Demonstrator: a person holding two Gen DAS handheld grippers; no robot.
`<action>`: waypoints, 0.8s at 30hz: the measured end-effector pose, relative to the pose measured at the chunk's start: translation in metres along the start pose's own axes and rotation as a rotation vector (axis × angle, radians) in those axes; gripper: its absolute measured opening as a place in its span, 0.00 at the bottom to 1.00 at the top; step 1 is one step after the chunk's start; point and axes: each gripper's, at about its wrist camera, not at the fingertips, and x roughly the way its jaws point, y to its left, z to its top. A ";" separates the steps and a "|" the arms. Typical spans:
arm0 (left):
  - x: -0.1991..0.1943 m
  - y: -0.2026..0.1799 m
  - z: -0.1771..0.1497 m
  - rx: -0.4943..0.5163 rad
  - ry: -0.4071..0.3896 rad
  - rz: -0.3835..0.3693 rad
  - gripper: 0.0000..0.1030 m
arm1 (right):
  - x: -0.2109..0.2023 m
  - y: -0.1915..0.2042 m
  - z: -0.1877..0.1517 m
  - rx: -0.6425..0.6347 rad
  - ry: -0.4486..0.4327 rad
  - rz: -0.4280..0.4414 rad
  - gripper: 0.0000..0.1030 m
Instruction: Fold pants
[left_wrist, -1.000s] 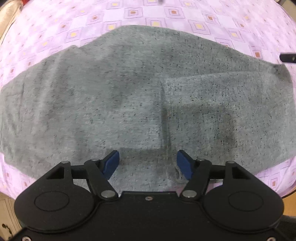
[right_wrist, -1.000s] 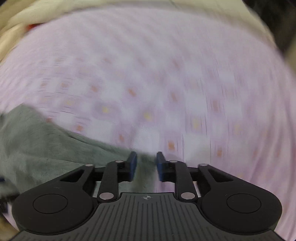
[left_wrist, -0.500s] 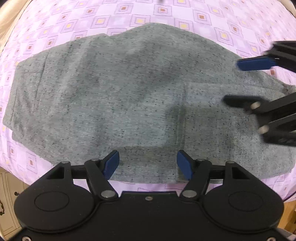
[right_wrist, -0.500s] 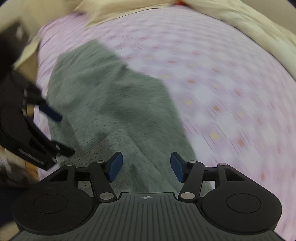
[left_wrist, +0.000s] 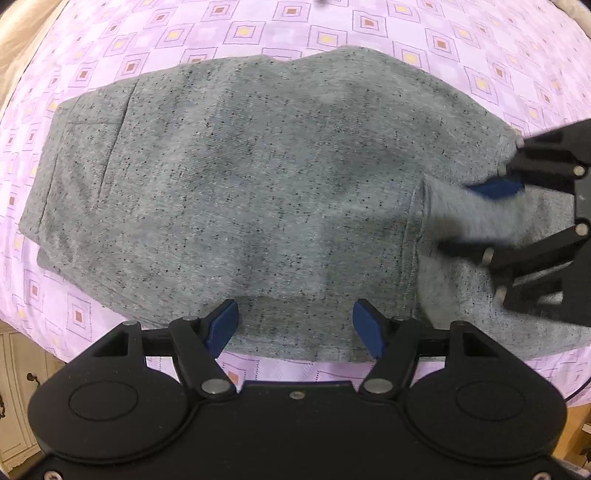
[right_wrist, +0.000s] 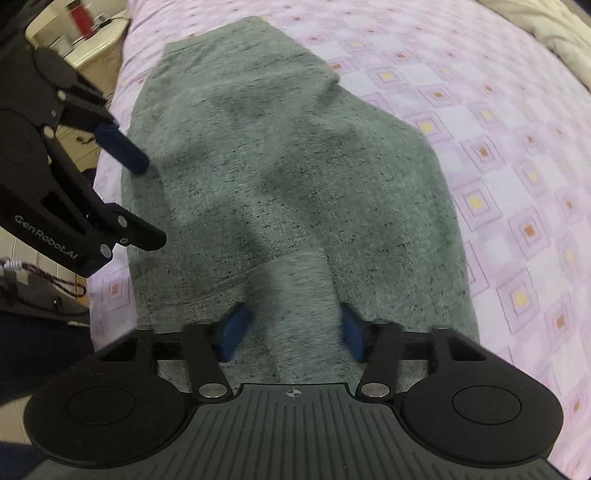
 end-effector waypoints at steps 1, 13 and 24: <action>-0.001 0.004 0.000 0.000 -0.004 -0.001 0.67 | -0.005 0.001 -0.001 0.001 -0.007 0.007 0.21; -0.026 0.009 0.011 0.033 -0.020 -0.031 0.68 | -0.021 -0.024 0.000 0.089 -0.085 -0.137 0.24; -0.045 -0.019 0.048 0.122 -0.109 -0.069 0.69 | -0.087 -0.007 -0.085 0.415 -0.215 -0.323 0.40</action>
